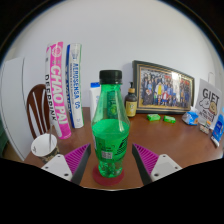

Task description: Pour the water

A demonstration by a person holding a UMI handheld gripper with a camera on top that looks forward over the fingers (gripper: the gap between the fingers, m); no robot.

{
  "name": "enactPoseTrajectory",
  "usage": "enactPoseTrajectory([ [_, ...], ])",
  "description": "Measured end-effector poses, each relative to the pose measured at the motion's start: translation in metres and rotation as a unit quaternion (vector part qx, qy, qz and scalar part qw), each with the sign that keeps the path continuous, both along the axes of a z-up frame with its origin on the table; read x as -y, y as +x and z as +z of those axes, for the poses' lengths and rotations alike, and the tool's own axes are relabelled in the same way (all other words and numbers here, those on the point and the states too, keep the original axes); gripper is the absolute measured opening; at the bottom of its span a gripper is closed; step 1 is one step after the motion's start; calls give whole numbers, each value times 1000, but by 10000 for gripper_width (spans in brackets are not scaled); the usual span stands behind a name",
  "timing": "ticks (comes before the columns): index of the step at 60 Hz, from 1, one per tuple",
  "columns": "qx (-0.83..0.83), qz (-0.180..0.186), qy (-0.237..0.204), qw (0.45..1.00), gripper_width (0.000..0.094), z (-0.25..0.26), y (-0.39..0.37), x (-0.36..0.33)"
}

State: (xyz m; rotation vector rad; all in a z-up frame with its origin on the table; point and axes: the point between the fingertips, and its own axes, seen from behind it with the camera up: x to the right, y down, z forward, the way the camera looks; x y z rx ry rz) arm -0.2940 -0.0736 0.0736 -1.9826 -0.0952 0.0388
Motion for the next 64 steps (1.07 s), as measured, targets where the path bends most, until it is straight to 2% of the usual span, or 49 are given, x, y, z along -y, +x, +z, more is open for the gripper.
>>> enactPoseTrajectory([
  [11, 8, -6, -35, 999, 852, 23, 18, 37],
  [21, 12, -28, -79, 996, 851, 59, 53, 89],
  [35, 47, -76, -112, 990, 850, 102, 130, 143],
  [49, 37, -100, -112, 988, 852, 117, 177, 163],
  [64, 53, -101, -100, 988, 851, 129, 204, 163],
])
